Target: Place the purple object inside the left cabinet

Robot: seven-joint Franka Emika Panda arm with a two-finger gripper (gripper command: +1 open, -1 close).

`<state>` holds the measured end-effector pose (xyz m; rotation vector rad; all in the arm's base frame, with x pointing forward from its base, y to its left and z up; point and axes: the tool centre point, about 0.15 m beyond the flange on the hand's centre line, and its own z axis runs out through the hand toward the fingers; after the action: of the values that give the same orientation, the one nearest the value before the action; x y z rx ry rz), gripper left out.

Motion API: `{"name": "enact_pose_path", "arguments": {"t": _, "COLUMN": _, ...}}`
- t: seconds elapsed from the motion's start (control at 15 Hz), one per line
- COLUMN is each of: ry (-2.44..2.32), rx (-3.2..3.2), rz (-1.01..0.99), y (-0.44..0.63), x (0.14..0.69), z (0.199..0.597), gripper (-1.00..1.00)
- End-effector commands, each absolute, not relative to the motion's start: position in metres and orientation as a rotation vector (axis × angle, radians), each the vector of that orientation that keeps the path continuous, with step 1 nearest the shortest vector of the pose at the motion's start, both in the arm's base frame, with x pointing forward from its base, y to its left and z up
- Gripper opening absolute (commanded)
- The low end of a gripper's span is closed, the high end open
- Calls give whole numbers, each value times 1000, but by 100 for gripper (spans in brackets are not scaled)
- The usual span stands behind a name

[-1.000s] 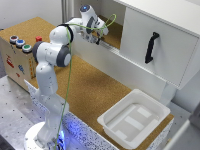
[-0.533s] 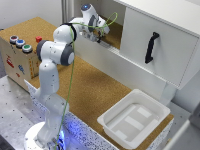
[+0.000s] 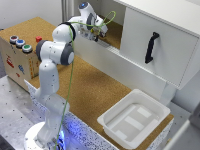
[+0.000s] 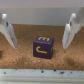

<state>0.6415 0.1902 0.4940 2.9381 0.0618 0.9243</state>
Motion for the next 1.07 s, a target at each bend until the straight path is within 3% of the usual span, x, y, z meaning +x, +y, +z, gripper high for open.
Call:
{"name": "enact_pose_path", "arguments": {"t": 0.0, "ry": 187, "rx": 2912, "rz": 943, "y": 192, "x": 567, "z": 519, "gripper": 100}}
{"name": "enact_pose_path", "arguments": {"t": 1.0, "ry": 1297, "rx": 2853, "rz": 503, "y": 290, "x": 409, "z": 496, "gripper": 100}}
